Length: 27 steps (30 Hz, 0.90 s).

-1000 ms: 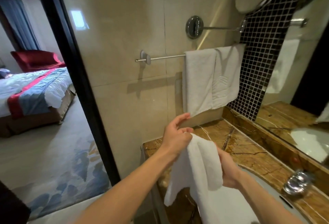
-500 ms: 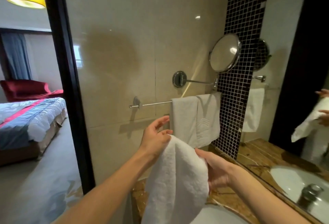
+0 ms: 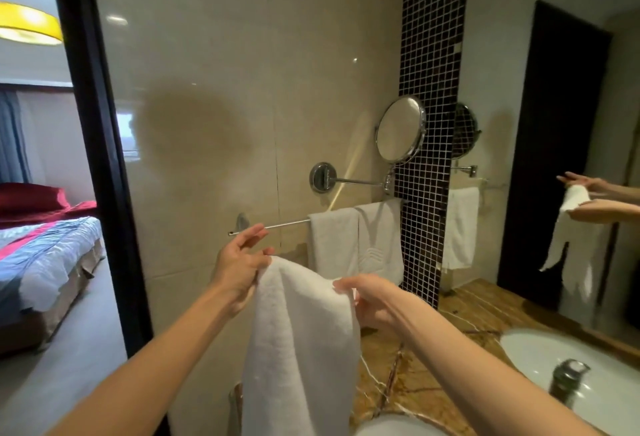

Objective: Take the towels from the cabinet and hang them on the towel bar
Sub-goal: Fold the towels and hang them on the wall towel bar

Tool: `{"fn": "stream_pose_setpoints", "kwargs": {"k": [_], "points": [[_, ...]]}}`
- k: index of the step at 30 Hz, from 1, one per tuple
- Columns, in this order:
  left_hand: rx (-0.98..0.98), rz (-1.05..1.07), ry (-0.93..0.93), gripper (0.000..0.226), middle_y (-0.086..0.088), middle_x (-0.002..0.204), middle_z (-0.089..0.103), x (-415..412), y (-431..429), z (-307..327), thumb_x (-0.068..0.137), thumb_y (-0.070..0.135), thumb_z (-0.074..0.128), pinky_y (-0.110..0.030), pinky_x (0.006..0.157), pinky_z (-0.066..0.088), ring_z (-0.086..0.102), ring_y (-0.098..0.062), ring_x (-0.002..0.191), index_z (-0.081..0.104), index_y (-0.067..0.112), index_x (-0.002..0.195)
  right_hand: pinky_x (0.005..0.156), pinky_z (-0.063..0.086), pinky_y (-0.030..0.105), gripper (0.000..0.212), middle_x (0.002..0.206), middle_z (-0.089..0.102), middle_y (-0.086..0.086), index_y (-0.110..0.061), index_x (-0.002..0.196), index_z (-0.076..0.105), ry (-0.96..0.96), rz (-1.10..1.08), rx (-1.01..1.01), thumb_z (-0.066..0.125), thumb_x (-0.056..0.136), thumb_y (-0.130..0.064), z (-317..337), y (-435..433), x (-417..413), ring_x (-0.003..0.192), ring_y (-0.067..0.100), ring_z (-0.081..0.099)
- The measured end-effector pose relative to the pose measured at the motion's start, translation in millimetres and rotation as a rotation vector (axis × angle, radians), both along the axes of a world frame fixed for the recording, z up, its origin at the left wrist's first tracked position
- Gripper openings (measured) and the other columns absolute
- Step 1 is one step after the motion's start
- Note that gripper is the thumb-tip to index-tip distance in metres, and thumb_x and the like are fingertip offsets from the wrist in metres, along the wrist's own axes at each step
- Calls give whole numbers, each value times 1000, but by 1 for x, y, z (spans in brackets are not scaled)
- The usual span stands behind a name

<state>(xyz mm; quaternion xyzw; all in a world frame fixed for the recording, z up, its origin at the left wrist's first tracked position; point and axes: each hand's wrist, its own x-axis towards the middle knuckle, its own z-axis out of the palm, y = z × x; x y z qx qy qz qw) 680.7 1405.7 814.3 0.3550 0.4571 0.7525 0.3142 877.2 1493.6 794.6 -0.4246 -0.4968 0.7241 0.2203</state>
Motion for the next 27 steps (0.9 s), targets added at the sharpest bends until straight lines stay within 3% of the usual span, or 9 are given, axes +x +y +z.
{"fn": "stream_pose_setpoints", "kwargs": {"k": [3,5,8,12,15,18,21,23,27], "points": [[-8,0,7,61,4,120,58,-2,2,1,78,-28,42,-15,54,51,60,-15,88,58,18,115,77,56,43,8,116,62,21,-1,90,58,-122,-7,111,64,86,-4,9,3,-4,108,33,63],[-12,5,17,61,4,119,59,-7,4,3,77,-28,42,-15,52,50,59,-16,86,60,21,108,96,49,48,22,126,57,25,2,95,57,-191,1,175,71,80,-5,15,7,-7,117,36,58],[-32,23,27,62,2,120,58,-20,7,5,76,-29,42,-15,48,48,58,-15,83,60,21,107,75,53,36,53,122,57,24,12,122,48,-215,-10,242,74,78,-2,29,11,-12,94,30,64],[-91,39,59,58,-2,122,56,-36,12,10,75,-27,44,-15,47,47,58,-15,82,60,16,110,62,54,32,44,115,59,22,11,107,51,-235,-105,286,77,75,-4,51,14,-24,83,29,65],[-121,59,116,55,-6,124,56,-48,17,14,77,-24,48,-21,56,48,59,-19,88,58,10,118,57,55,36,49,98,62,24,11,114,51,-188,-198,302,77,74,0,69,14,-35,77,32,67],[-104,55,215,52,-7,125,57,-59,21,20,77,-21,51,-24,59,48,58,-20,92,59,15,114,66,55,41,51,84,58,20,12,119,50,-135,-250,335,74,74,7,85,13,-47,73,32,63],[-65,-24,172,54,-3,123,56,-67,28,26,77,-22,54,-22,58,48,57,-17,87,57,15,116,83,52,45,51,109,58,26,9,122,50,-116,-303,369,70,75,12,95,15,-53,79,35,60],[-43,-66,131,54,-2,122,55,-70,36,28,76,-20,59,-24,61,47,57,-19,93,57,14,117,94,47,47,51,129,51,29,9,123,50,-113,-339,381,68,76,15,98,19,-55,101,42,58],[-124,36,9,48,-8,106,54,-68,53,28,72,-18,64,-19,43,43,55,-18,71,59,9,112,100,45,49,55,133,48,30,8,121,52,-131,-373,332,74,71,11,99,26,-59,118,45,52]]}}
